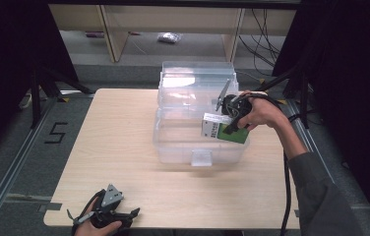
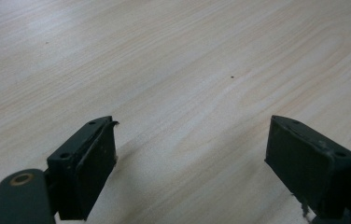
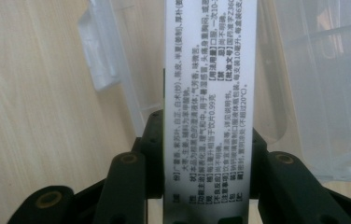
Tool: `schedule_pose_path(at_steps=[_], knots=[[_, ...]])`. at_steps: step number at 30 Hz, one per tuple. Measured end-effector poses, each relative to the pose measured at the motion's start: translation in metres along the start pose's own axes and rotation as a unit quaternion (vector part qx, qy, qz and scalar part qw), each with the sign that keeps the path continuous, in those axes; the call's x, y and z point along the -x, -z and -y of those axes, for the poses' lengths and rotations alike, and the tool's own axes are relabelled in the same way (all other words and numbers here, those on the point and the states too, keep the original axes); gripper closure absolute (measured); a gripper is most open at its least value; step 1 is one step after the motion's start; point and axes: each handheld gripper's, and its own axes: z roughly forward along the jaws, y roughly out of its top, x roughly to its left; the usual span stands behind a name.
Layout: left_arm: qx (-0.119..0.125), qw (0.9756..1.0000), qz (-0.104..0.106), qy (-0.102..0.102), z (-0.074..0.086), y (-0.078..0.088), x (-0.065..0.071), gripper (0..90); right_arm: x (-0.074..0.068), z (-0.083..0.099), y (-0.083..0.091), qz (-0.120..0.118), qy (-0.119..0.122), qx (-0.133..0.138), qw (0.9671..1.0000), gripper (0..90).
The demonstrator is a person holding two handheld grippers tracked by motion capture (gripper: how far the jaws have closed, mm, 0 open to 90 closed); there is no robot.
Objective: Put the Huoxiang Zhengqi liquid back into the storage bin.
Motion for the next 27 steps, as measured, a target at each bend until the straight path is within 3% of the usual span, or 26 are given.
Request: schedule_pose_path(at_steps=[5, 10, 11, 12, 14, 17, 19, 20, 27], knots=[[0.000, 1.0000, -0.001, 0.000, 0.000, 0.000, 0.000, 15.6, 0.004, 0.001, -0.008, -0.001, -0.007, -0.003, 1.0000, 64.5], [-0.004, 1.0000, 0.001, -0.003, 0.001, 0.000, 0.000, 15.6, 0.006, 0.002, -0.019, -0.010, 0.007, -0.003, 0.9999, 64.4], [-0.001, 1.0000, -0.002, 0.001, 0.001, 0.000, 0.000, 15.5, 0.006, 0.002, -0.022, -0.006, -0.003, -0.012, 0.9999, 64.4], [-0.001, 1.0000, -0.002, 0.001, 0.001, 0.000, 0.000, 15.6, 0.008, 0.002, -0.024, -0.003, 0.008, -0.013, 0.9999, 64.4], [-0.007, 0.9999, 0.001, -0.007, 0.001, 0.001, -0.001, 15.6, 0.007, 0.002, -0.028, -0.011, -0.012, -0.021, 0.9996, 64.4], [-0.001, 1.0000, -0.001, 0.001, 0.000, 0.000, 0.000, 15.6, 0.011, 0.003, -0.035, -0.016, 0.010, -0.006, 0.9998, 64.4], [-0.007, 0.9999, 0.000, -0.007, 0.001, 0.001, -0.001, 15.6, 0.013, 0.003, -0.039, -0.012, 0.021, -0.014, 0.9996, 64.4], [-0.007, 1.0000, -0.001, -0.006, 0.001, 0.001, -0.001, 15.6, 0.010, 0.005, -0.040, -0.024, -0.010, -0.026, 0.9993, 64.4], [-0.002, 0.9999, -0.010, 0.004, 0.001, 0.000, 0.000, 15.6, 0.015, 0.008, -0.051, -0.022, 0.000, -0.027, 0.9994, 64.3]])
